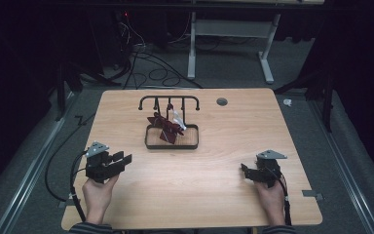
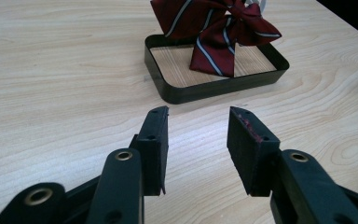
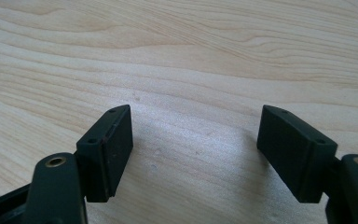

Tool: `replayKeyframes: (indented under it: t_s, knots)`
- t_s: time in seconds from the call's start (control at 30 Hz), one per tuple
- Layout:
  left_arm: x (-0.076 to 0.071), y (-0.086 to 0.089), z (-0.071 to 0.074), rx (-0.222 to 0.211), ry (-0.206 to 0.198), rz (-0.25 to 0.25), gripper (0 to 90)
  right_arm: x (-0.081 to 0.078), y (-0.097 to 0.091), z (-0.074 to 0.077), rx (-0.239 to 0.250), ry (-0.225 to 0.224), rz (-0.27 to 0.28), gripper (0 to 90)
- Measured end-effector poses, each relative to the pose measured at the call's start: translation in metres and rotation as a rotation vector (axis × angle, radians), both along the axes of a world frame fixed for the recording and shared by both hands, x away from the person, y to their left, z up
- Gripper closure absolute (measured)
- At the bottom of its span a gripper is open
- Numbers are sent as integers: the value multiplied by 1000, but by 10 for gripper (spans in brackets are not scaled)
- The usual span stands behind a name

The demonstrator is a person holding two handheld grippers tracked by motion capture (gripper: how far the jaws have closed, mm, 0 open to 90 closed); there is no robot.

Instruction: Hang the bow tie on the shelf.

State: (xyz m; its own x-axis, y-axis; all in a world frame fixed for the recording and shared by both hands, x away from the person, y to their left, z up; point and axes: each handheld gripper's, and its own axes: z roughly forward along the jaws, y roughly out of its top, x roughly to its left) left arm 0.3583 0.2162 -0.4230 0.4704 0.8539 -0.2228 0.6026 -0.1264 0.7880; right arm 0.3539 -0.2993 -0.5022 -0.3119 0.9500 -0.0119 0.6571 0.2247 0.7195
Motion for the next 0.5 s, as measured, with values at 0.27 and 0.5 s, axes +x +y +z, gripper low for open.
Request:
replayKeyframes:
  t_s: [0.27,0.5]
  knots:
    - [-2,3,-6,-2,12,17,584,0,0,0,0,0,0,279]
    - [-3,6,-14,-5,32,30,579,0,0,0,0,0,0,279]
